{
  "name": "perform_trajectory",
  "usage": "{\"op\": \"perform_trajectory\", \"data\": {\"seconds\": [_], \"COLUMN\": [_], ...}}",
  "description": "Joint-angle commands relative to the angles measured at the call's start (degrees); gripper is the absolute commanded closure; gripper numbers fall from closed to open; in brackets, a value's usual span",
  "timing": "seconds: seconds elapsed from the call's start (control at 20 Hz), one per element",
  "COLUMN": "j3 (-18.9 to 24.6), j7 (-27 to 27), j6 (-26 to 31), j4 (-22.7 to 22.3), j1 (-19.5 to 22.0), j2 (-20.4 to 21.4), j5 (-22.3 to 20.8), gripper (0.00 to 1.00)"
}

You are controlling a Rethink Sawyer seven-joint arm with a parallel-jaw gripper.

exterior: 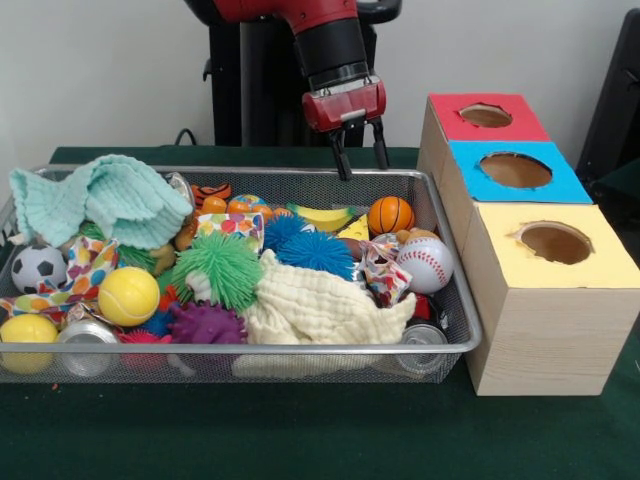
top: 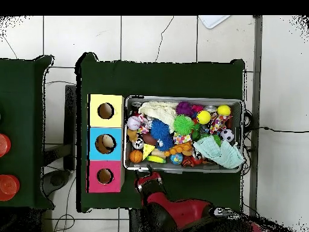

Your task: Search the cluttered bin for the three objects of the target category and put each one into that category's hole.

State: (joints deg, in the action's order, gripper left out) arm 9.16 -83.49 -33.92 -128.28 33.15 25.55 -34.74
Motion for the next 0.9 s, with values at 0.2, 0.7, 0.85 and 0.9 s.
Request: {"op": "perform_trajectory", "data": {"seconds": [0.2,0.7,0.85,0.9], "j3": [1.9,5.2,6.9,7.3], "j7": [-14.7,-12.4,-12.5,-12.5], "j6": [5.5,16.4,19.0,19.7], "j4": [7.8,6.3,5.7,5.4], "j1": [-5.4,-4.3,-3.2,-3.0], "j2": [-2.1,5.8,7.7,8.4], "j5": [13.2,14.1,14.7,15.0], "gripper": [0.0,0.0,0.0,0.0]}}
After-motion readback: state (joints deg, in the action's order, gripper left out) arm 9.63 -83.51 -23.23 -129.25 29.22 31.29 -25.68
